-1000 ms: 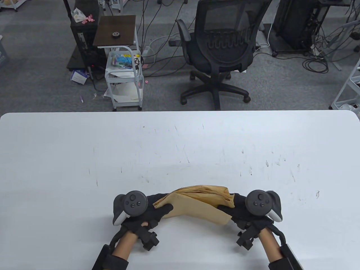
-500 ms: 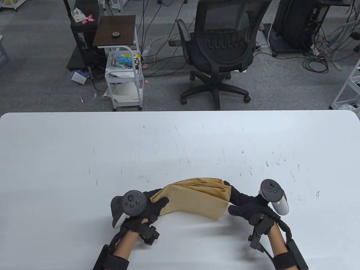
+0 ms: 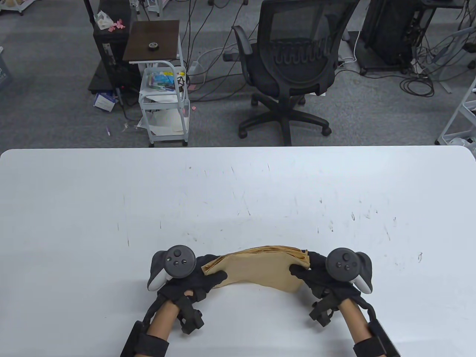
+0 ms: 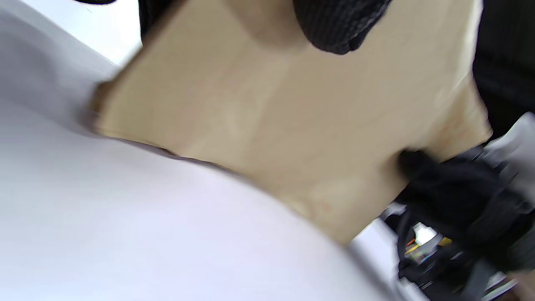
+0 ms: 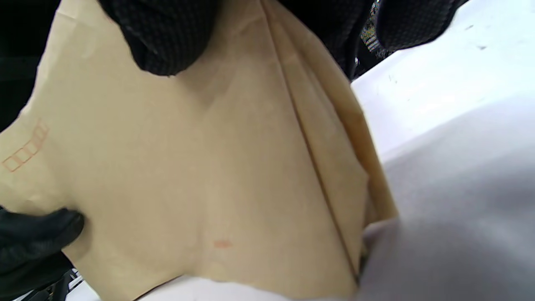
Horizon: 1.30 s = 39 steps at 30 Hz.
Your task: Push scattered envelopes inward from both sides into a neat stack
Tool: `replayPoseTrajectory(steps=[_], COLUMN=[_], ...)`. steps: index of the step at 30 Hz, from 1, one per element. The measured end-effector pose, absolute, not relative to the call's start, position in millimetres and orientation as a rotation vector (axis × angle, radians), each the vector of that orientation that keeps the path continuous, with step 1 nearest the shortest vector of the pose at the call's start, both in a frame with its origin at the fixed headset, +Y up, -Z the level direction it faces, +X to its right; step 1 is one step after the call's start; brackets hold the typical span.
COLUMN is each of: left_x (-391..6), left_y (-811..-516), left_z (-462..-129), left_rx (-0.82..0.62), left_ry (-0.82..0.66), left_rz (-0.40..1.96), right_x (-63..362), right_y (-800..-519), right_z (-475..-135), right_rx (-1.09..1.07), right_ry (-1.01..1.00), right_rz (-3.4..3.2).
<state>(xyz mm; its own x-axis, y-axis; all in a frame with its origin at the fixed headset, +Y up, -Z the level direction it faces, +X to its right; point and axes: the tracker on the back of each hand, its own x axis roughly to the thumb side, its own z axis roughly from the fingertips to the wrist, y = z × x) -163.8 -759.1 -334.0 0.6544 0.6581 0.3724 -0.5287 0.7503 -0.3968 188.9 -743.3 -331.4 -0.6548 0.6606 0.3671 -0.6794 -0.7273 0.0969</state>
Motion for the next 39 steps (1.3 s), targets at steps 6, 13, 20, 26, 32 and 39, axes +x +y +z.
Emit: replayPoseTrajectory(steps=[6, 13, 20, 26, 32, 39], left_x=[-162.5, -162.0, -140.8, -123.2, -113.9, -127.3], left_y=[-751.2, -727.1, -743.2, -768.1, -777.6, -780.9], left_z=[-337.2, -376.5, -417.0, -419.4, -415.7, -415.6], left_rx=[-0.141, -0.116, -0.321, -0.289, -0.361, -0.422], left_ry=[-0.469, -0.157, 0.077, 0.096, 0.069, 0.075], left_rz=[0.648, 0.764, 0.363, 0.052, -0.189, -0.094], right_x=[188.8, 194.2, 170.4, 150.5, 136.3, 153.3], right_y=[-734.4, -709.2, -742.8, -764.0, -770.9, -781.0], right_z=[-331.7, -366.6, -423.3, -433.9, -428.6, -429.1], right_rx=[0.491, 0.307, 0.06, -0.113, -0.107, -0.12], right_ry=[-0.144, -0.104, 0.211, 0.264, 0.225, 0.377], right_rz=[2.409, 2.334, 2.538, 2.789, 3.305, 3.015])
